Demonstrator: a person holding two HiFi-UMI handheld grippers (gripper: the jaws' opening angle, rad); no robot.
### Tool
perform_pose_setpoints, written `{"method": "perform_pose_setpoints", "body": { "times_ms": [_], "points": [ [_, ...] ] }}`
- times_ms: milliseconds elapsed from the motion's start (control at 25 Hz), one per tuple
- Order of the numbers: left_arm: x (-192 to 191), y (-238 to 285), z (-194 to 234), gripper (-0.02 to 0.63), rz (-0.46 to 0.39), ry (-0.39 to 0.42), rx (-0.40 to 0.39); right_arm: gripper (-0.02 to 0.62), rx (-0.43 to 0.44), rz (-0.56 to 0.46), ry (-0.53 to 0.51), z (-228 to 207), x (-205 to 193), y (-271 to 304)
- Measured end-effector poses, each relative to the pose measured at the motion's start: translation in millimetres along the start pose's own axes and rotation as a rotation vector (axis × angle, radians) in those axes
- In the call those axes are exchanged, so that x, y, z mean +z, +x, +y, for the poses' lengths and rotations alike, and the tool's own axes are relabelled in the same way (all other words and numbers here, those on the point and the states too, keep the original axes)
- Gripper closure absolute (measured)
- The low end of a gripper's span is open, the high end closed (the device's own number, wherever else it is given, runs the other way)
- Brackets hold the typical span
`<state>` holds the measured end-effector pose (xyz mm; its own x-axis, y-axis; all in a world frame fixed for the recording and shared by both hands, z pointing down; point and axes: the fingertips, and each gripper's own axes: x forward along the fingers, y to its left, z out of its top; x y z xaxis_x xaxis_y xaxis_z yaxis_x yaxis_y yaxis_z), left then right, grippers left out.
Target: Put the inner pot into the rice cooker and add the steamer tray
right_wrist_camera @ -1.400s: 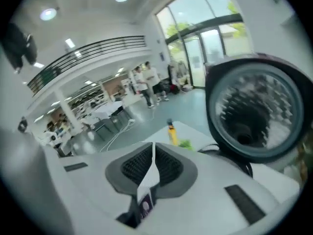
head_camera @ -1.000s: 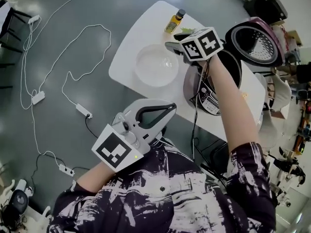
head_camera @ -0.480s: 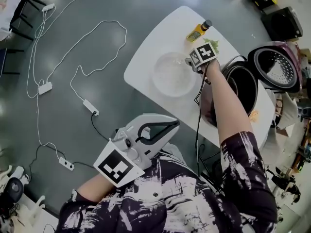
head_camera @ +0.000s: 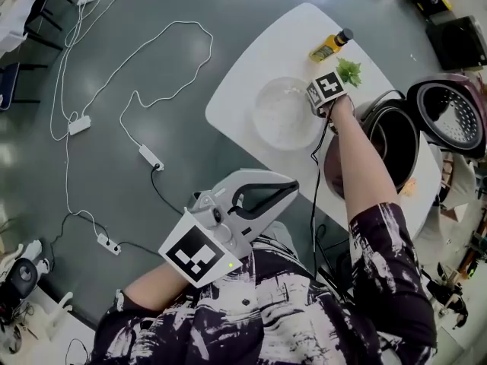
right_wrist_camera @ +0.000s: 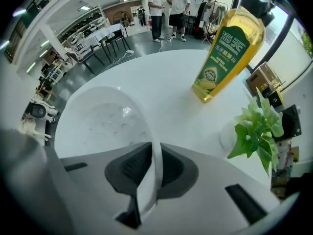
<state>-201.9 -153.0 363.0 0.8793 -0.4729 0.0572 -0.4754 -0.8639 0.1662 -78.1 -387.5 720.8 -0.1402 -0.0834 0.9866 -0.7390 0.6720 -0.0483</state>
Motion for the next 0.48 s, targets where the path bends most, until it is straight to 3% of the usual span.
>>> {"method": "perform_pose_setpoints", "body": {
  "times_ms": [480],
  "points": [
    [13.6,22.5,-6.1,0.601,-0.007,0.033,-0.042,0.594,0.049,-0.036,0.087,4.3,8.6,-41.8]
  ]
}}
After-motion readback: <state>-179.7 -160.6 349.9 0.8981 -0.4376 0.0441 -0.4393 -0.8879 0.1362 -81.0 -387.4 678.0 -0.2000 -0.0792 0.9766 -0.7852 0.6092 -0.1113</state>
